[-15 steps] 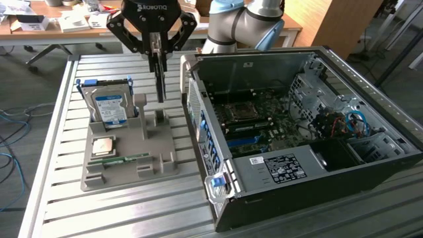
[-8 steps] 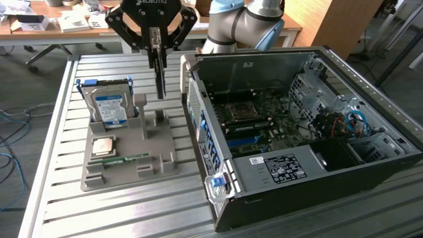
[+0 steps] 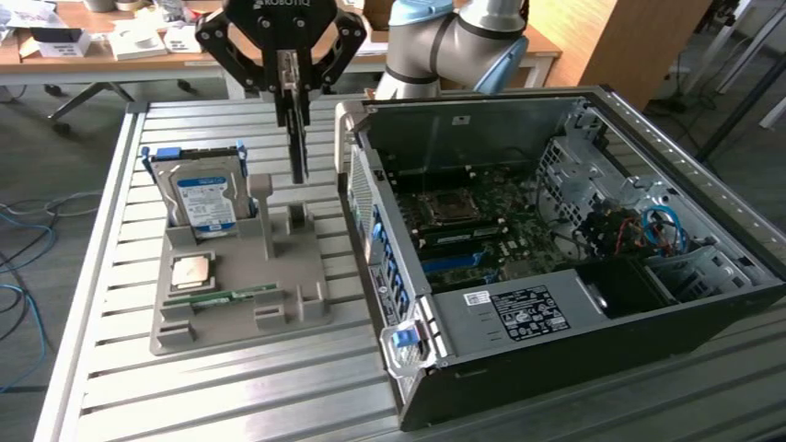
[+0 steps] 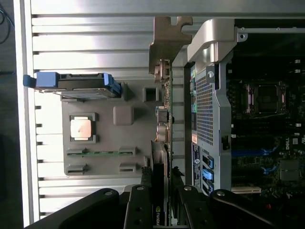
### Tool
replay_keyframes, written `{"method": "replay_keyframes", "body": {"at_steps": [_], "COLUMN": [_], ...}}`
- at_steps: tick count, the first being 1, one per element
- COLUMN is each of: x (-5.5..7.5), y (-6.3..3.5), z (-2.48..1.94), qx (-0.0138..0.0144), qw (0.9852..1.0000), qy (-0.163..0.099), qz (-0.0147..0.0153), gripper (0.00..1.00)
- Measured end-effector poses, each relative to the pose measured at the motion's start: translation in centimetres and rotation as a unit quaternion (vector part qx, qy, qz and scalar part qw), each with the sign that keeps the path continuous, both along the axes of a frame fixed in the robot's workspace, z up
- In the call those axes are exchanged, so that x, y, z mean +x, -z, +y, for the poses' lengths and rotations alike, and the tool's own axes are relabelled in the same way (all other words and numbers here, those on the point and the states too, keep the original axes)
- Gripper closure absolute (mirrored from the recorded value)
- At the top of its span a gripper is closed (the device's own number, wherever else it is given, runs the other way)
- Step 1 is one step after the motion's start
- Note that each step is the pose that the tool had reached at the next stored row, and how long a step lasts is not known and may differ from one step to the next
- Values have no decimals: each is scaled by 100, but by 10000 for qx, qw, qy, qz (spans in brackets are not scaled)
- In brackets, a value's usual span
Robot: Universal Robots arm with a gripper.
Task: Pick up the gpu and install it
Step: 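Pick up the gpu and move the gpu toward the slot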
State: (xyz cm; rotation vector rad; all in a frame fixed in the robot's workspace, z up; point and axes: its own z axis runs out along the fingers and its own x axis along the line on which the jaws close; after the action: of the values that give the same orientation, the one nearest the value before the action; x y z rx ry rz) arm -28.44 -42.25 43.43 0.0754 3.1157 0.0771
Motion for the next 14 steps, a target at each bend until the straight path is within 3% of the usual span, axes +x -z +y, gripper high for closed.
{"method": "replay_keyframes", "body": {"at_steps": [14], "x": [29], "y": [-6], "z": [0], "qx": [0], "qw": [10000], "qy": [0], "qz": [0], "gripper": [74]}}
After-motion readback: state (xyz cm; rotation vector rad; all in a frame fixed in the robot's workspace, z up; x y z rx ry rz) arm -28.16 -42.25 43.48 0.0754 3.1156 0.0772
